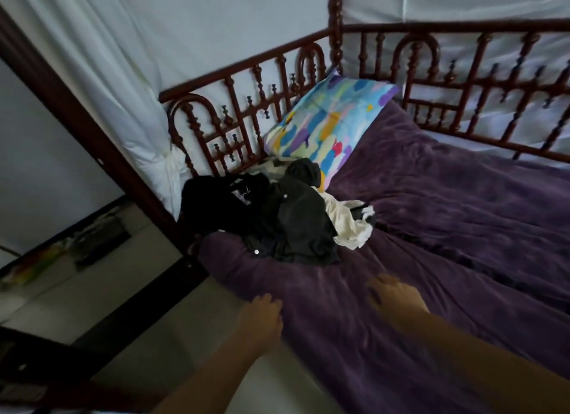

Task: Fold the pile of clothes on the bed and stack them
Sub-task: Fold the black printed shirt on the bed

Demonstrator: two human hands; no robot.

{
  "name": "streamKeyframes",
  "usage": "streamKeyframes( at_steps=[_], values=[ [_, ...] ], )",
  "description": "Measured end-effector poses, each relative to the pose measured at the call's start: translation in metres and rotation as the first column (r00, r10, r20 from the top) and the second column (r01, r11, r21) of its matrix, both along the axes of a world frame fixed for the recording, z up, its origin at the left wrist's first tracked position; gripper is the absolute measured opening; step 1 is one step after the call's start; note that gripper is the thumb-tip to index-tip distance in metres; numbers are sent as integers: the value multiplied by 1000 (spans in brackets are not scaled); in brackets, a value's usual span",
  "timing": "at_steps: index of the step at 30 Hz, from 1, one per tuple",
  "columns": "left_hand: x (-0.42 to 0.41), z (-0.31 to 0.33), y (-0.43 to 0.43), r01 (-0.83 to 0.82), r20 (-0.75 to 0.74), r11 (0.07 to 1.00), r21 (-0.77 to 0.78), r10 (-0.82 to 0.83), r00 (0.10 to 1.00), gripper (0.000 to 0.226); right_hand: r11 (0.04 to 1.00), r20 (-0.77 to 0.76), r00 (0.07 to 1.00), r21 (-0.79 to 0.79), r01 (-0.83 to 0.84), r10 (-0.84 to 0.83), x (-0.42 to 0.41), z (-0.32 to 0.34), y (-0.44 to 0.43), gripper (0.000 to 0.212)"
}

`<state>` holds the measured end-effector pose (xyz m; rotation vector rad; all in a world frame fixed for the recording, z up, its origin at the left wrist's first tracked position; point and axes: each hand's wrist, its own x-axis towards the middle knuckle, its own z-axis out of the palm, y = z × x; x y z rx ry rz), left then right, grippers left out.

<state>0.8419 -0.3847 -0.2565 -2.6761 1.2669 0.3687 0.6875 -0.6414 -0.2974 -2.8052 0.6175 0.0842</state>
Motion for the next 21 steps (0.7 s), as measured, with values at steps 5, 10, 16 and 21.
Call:
streamKeyframes(
  at_steps=[5, 10, 16, 21],
  values=[
    [78, -10, -22, -41, -10, 998, 46, 41, 999, 27, 998, -40, 999, 59, 19, -17, 72, -18, -18, 33],
    [136, -16, -32, -102, -79, 995, 14, 102, 992, 26, 994, -105, 994, 109, 23, -12, 140, -26, -22, 33],
    [227, -47, -21, -126, -160, 992, 31, 129, 979, 24, 988, -129, 991, 151, 44, -24, 235, -39, -12, 34],
    [337, -88, -16, -120, -189, 992, 33, 124, 974, 24, 990, -209, 977, 124, 61, -35, 330, -63, 4, 31]
  ],
)
